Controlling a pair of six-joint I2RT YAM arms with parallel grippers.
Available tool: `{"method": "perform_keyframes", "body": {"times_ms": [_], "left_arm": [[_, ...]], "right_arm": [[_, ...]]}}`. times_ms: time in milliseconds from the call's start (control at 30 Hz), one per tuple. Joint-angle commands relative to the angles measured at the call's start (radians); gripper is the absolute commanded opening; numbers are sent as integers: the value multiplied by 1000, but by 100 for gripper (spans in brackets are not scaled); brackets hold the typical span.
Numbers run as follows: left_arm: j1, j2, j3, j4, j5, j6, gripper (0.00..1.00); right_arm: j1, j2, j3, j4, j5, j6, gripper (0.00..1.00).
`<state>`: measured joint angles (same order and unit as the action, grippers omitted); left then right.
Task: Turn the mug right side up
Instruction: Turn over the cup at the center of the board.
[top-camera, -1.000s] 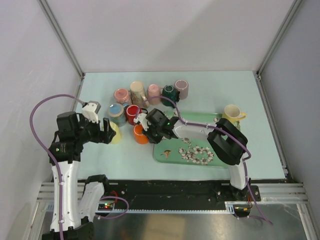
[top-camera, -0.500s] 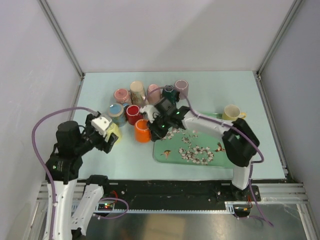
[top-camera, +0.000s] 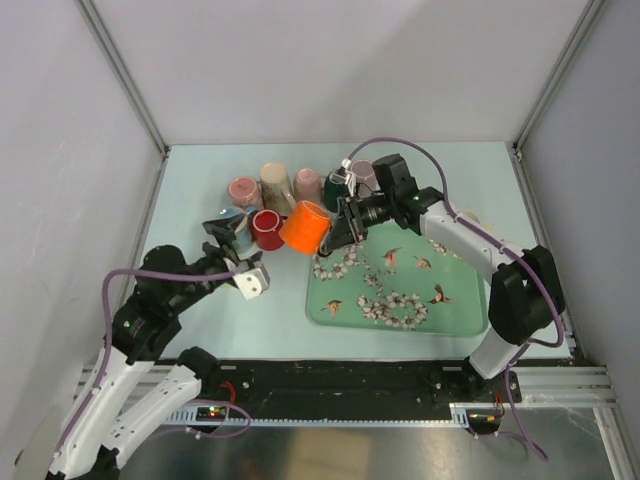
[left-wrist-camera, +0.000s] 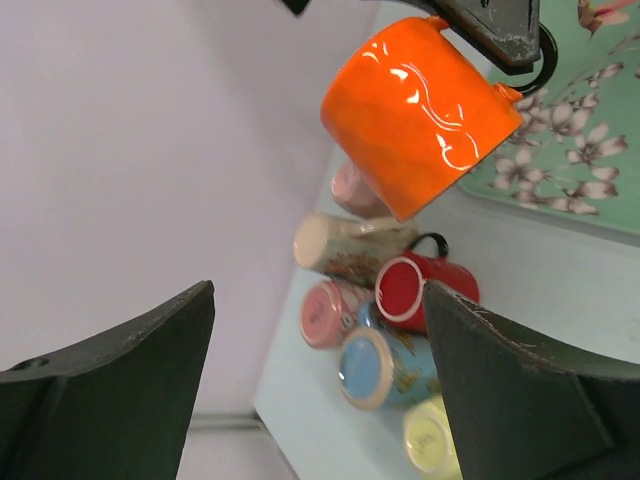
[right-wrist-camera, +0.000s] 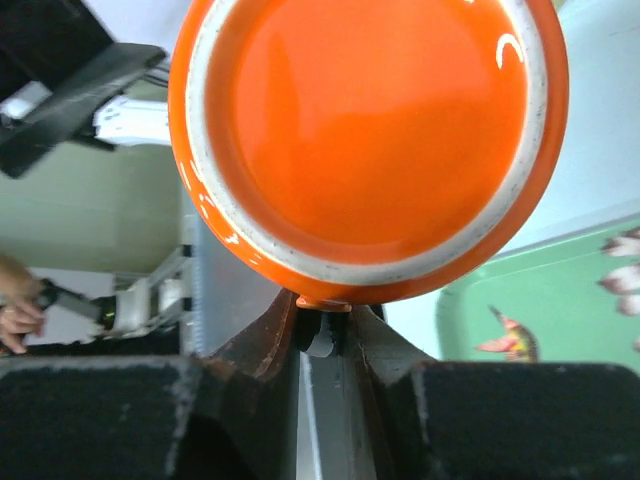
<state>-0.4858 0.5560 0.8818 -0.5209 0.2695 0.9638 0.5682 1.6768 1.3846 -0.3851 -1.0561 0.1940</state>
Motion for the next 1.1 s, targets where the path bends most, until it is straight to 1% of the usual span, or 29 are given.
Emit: {"method": "perform_keyframes", "body": {"times_ms": [0, 67, 267, 400, 500, 567, 633, 700, 767, 833, 900, 967, 1033, 1067], "left_arm": [[-104, 12, -73, 249, -42, 198, 89], [-149, 19, -107, 293, -38, 247, 89], [-250, 45, -226, 468, -30, 371, 90], [-294, 95, -254, 573, -58, 390, 90], [-316, 132, -257, 619, -75, 403, 89], [-328, 149, -266, 658, -102, 414, 84], [-339, 159, -276, 704, -128, 421, 75], [-348, 164, -281, 741, -148, 424, 61], [-354, 169, -280, 758, -169, 418, 42], [-356, 174, -278, 765, -188, 399, 28], [-356, 178, -276, 765, -201, 380, 17], [-357, 180, -279, 766, -208, 365, 6], [-360, 181, -279, 765, -218, 343, 2], [-361, 181, -278, 758, -229, 321, 1]], "right_arm": [[-8, -100, -58, 200, -247, 191, 0], [-9, -122, -89, 238, -280, 234, 0], [-21, -172, -163, 282, -318, 253, 0], [-31, -190, -187, 300, -326, 264, 0], [-41, -190, -194, 315, -332, 277, 0], [-42, -187, -194, 318, -334, 280, 0], [-41, -186, -197, 317, -331, 279, 0], [-38, -185, -202, 315, -326, 277, 0], [-38, -182, -204, 313, -317, 271, 0], [-38, -181, -205, 310, -309, 263, 0], [-35, -181, -205, 308, -296, 258, 0], [-34, -180, -206, 304, -281, 250, 6], [-39, -182, -206, 296, -260, 245, 24], [-43, -186, -206, 294, -243, 243, 36]]}}
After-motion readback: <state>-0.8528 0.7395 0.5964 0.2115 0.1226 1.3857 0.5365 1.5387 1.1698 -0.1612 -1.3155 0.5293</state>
